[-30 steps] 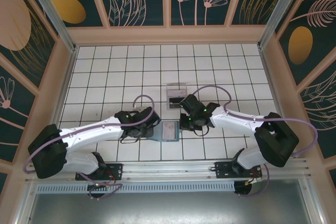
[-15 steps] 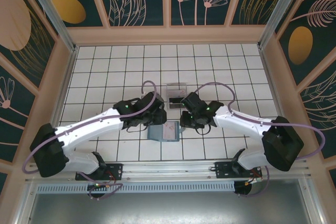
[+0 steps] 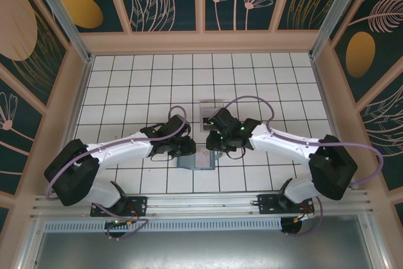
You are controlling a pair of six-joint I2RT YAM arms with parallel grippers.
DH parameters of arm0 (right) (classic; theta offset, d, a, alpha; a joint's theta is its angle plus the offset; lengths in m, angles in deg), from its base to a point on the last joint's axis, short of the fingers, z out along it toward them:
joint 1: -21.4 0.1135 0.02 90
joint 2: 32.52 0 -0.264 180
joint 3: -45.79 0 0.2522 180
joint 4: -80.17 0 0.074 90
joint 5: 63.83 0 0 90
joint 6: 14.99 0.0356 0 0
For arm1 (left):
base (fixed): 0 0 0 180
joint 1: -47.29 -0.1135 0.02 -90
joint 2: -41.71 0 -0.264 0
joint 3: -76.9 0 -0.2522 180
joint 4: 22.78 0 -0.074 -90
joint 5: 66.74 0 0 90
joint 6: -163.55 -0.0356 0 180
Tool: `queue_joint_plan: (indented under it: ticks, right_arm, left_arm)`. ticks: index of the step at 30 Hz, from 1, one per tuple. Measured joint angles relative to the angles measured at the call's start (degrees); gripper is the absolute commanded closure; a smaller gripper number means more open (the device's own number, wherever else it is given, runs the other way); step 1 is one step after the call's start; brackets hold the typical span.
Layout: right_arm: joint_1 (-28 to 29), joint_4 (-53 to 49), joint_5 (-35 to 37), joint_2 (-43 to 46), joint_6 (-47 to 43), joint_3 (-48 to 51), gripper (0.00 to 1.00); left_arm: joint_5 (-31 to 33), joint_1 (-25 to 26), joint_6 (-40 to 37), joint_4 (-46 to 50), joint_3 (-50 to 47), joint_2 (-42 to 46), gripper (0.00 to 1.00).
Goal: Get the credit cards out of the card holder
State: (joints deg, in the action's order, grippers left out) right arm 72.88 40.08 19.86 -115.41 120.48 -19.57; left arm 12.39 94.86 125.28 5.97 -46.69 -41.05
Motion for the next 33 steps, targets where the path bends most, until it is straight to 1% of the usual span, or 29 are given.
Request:
queue_joint_plan:
  ticks: [4, 15, 17, 19, 25, 33]
  right_arm:
    - [0.1, 2.9, -1.5, -3.3, 0.1, 0.8, 0.72]
    - [0.0, 6.6, -3.5, -7.2, 0.3, 3.0, 0.73]
    - [0.0, 7.0, -3.7, -7.7, 0.3, 3.3, 0.73]
    - [0.0, 7.1, -3.9, -8.3, 0.3, 3.4, 0.73]
    - [0.0, 7.6, -4.1, -9.4, 0.2, 3.6, 0.76]
    - [0.0, 8.4, -4.3, -9.5, 0.0, 3.8, 0.82]
  left_arm:
    - [-1.9, 0.0, 0.0, -2.2, -1.8, -1.0, 0.78]
    - [-4.7, 0.0, 0.2, -4.7, -6.1, -1.5, 0.80]
    - [-5.0, 0.0, 0.5, -5.2, -6.6, -1.4, 0.79]
    - [-5.2, 0.0, 0.9, -5.4, -6.9, -0.9, 0.77]
    - [-5.0, 0.0, 1.8, -5.2, -6.4, 1.1, 0.73]
    - [-2.7, 0.0, 2.2, -3.7, -0.5, 1.3, 0.72]
